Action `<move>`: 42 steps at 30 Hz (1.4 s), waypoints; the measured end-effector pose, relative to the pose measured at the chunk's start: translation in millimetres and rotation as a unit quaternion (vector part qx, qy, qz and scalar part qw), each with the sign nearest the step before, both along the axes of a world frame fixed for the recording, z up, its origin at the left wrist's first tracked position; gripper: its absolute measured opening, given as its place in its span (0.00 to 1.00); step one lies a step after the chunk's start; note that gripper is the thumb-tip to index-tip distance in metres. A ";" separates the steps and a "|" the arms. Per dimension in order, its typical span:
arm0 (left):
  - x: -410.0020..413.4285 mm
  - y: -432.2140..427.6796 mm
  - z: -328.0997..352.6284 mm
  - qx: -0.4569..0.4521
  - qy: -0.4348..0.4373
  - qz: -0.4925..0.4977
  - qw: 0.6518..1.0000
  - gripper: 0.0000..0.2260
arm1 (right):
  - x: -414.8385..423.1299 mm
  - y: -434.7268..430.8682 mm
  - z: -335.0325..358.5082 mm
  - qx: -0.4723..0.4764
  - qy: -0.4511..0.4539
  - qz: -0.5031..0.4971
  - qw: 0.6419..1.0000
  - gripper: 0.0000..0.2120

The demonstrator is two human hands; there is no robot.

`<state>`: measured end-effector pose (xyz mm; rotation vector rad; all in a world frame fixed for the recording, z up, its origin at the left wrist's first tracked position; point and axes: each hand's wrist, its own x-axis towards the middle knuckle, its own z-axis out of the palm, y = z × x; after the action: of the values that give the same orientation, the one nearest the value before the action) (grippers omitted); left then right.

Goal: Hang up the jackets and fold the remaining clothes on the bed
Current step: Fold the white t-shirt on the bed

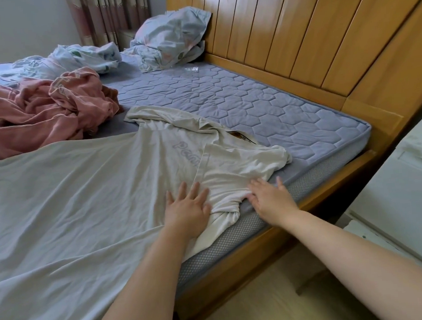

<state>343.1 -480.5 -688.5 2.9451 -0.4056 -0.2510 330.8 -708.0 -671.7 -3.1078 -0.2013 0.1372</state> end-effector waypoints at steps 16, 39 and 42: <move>61.6 73.2 4.3 0.009 0.004 0.158 0.987 0.25 | 81.2 74.5 39.8 -0.107 0.058 -0.028 0.992 0.16; 178.0 135.7 -26.9 -0.008 -0.176 0.273 0.946 0.28 | 282.4 108.5 29.7 0.055 -0.176 -0.106 0.977 0.16; 178.0 135.0 -26.2 -0.015 -0.202 0.223 0.954 0.34 | 310.4 92.3 29.9 0.084 -0.134 -0.171 0.972 0.13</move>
<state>521.1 -345.6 -714.7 2.9415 0.2172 0.4133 641.2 -615.7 -641.8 -2.9216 0.3020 -0.2927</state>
